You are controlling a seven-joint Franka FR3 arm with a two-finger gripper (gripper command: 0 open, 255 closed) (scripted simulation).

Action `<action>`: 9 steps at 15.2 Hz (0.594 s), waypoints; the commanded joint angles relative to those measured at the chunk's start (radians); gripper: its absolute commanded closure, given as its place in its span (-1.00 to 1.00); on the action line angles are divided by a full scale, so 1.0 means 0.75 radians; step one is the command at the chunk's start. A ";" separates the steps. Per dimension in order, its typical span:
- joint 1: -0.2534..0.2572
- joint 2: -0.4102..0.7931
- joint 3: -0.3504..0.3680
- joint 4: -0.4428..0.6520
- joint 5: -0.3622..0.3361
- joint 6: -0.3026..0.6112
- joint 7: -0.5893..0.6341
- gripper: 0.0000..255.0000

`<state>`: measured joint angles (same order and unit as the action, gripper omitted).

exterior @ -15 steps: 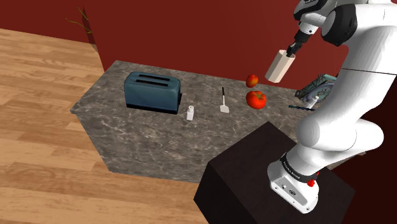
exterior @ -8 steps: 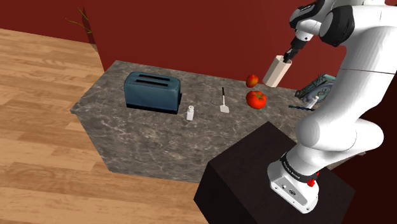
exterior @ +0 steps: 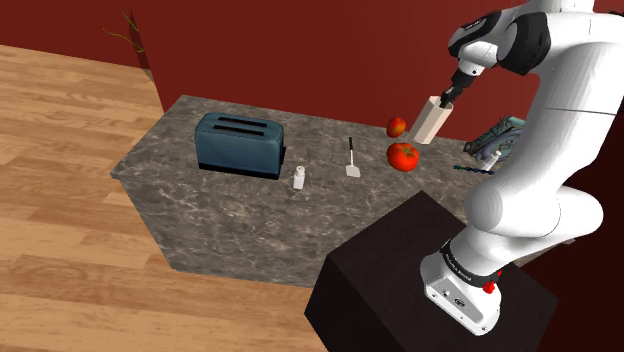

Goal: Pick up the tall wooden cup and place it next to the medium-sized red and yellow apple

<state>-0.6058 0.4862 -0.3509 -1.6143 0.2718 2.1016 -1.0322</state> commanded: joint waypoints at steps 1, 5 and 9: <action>0.000 0.014 0.004 -0.017 0.008 0.031 -0.005 1.00; -0.005 0.046 0.013 -0.042 0.024 0.086 -0.019 1.00; -0.010 0.081 0.023 -0.062 0.042 0.140 -0.033 1.00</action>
<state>-0.6156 0.5340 -0.3389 -1.6565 0.3000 2.2006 -1.0572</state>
